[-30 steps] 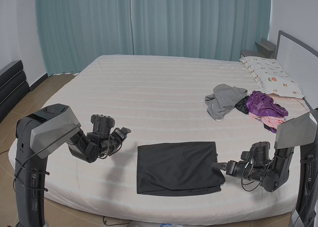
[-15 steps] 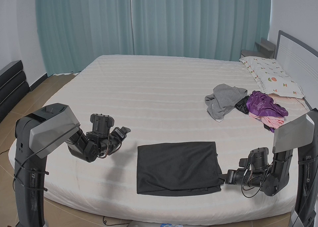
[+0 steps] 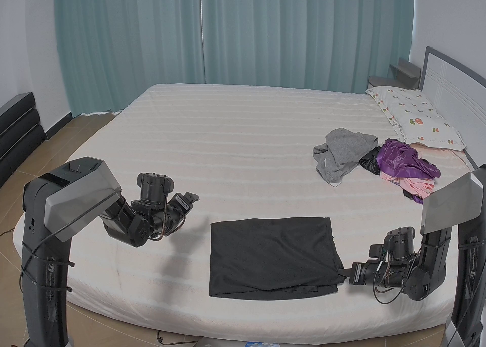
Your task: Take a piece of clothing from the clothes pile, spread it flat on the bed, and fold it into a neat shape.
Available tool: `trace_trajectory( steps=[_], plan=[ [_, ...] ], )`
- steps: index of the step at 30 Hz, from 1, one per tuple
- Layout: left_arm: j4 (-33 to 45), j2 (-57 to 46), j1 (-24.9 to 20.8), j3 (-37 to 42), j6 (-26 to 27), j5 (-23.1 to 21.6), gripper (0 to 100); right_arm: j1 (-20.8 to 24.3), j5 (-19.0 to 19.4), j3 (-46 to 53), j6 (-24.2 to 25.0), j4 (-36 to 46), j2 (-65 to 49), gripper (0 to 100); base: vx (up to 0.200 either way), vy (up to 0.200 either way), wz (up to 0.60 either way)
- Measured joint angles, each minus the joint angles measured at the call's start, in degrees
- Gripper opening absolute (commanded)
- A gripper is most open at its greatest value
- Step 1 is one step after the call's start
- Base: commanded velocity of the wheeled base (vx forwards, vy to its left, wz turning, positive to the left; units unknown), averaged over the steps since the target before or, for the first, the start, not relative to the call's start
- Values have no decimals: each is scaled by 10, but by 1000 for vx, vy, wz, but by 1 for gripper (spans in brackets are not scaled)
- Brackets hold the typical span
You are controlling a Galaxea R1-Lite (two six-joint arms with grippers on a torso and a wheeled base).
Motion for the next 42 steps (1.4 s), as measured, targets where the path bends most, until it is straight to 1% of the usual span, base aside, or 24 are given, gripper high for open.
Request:
trace_trajectory(
  steps=[1, 6, 10, 15, 18, 21, 24, 30, 34, 35, 42],
  plan=[
    [0, 0, 0, 0, 0, 0, 100, 0, 0, 1, -2, 0, 0, 100, 0, 0, 0],
    [0, 0, 0, 0, 0, 0, 100, 1, 1, 9, -26, 1, 1, 100, 0, 0, 0],
    [0, 0, 0, 0, 0, 0, 100, -2, 3, 2, -26, 1, 1, 100, 0, 0, 0],
    [0, 0, 0, -1, 0, 0, 100, -4, 4, -28, -18, 2, 3, 100, 0, 0, 0],
    [0, 0, 0, -1, 0, 1, 100, -4, 1, -52, 0, 8, 6, 100, 0, 0, 0],
    [0, 0, 0, -2, 0, 2, 100, -3, -8, -97, 21, 30, 12, 100, 0, 0, 0],
    [0, 1, 0, -2, 0, 2, 100, -2, -25, -165, 42, 62, 23, 100, 0, 0, 0],
    [0, 2, -1, -2, 0, 3, 100, -1, -77, -310, 101, 109, 63, 100, 0, 0, 0],
    [0, 2, -1, -2, 0, 5, 100, 2, -100, -372, 130, 129, 93, 100, 0, 0, 0],
    [-1, 2, -2, -2, 0, 5, 100, 2, -103, -381, 133, 132, 98, 0, 0, 0, 0],
    [-1, 2, -2, -2, 0, 6, 100, 3, -106, -413, 139, 134, 124, 0, 0, 0, 0]
  ],
)
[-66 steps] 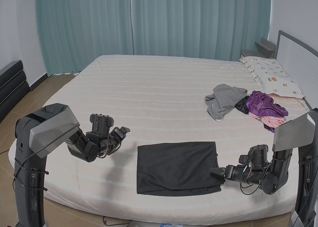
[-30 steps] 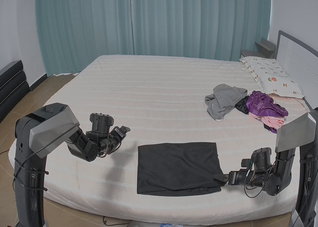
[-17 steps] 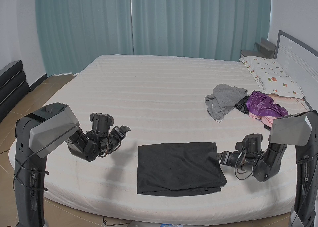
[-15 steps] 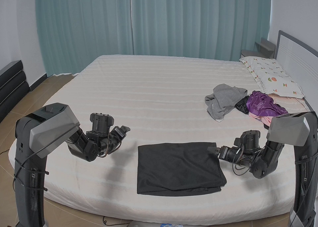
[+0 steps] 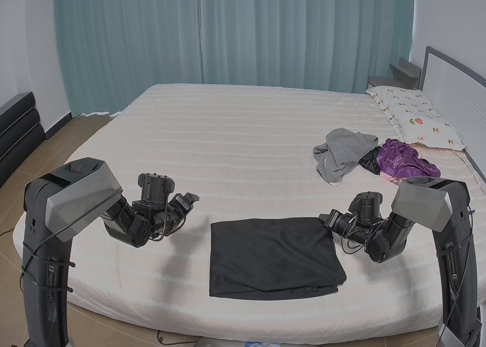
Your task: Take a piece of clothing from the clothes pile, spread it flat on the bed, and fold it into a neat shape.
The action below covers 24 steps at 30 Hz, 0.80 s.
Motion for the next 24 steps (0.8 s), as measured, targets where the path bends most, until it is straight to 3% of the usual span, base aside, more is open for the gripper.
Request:
trace_trajectory(
  steps=[7, 19, 20, 24],
  plan=[
    [0, 0, -2, 1, 1, 4, 100, -1, -26, -14, 1, -8, 12, 0, 0, 0, 0],
    [0, 1, -3, 2, 1, 7, 100, -4, -35, -18, 1, -26, 19, 0, 0, 0, 0],
    [0, 1, -3, 2, 1, 7, 100, -4, -35, -17, 1, -26, 20, 100, 0, 0, 0],
    [0, 1, -3, 1, 1, 6, 100, -5, -35, -16, 2, -28, 20, 100, 0, 0, 0]
  ],
)
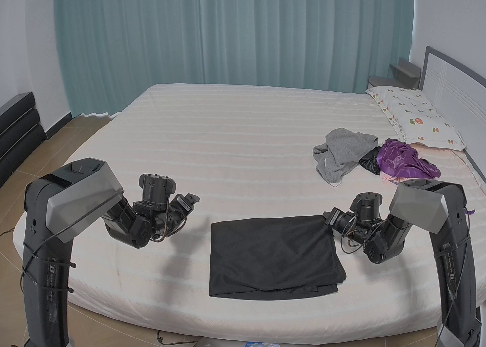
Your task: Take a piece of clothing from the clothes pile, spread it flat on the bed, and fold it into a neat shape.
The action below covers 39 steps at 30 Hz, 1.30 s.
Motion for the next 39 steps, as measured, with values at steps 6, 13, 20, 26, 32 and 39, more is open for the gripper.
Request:
trace_trajectory(
  steps=[6, 13, 20, 26, 32, 39],
  plan=[
    [0, 0, 0, 3, 0, 0, 100, 0, 0, 13, 46, -13, -5, 100, 0, 0, 0],
    [0, -1, -1, 6, 0, 0, 100, -10, 2, 52, 142, -20, -36, 100, 0, 0, 0],
    [0, -4, -1, 10, -2, -1, 100, -19, 6, 69, 177, -15, -58, 100, -29, 0, 0],
    [0, -5, -2, 11, -2, -2, 100, -15, 7, 81, 177, -18, -63, 100, -167, 0, 0],
    [0, -5, -2, 10, -3, -3, 100, -11, 5, 83, 177, -20, -63, 100, 0, 0, 0],
    [0, -6, -2, 11, -5, -5, 100, -10, 3, 83, 177, -21, -61, 100, 0, 0, 0]
  ],
)
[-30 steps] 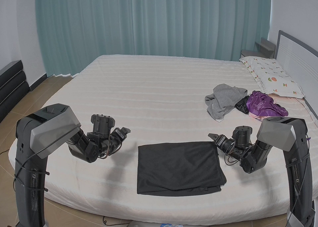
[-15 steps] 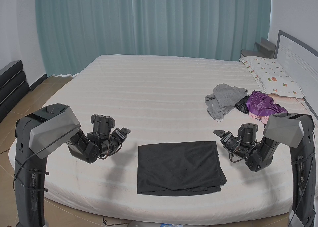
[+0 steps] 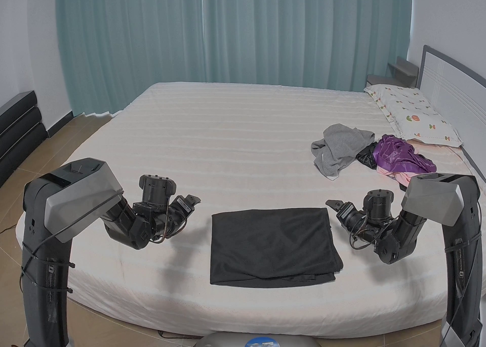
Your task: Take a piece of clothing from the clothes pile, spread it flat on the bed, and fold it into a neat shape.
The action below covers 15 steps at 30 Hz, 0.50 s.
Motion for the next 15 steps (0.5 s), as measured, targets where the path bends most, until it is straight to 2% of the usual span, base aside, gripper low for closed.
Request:
trace_trajectory(
  steps=[4, 15],
  plan=[
    [-1, -4, 0, 3, -2, -2, 100, 2, -3, -1, -1, -1, 2, 100, 0, 0, 0],
    [-1, -9, -4, 10, -2, -1, 100, 3, -3, -2, -2, -1, 4, 100, 0, -200, 0]
  ],
)
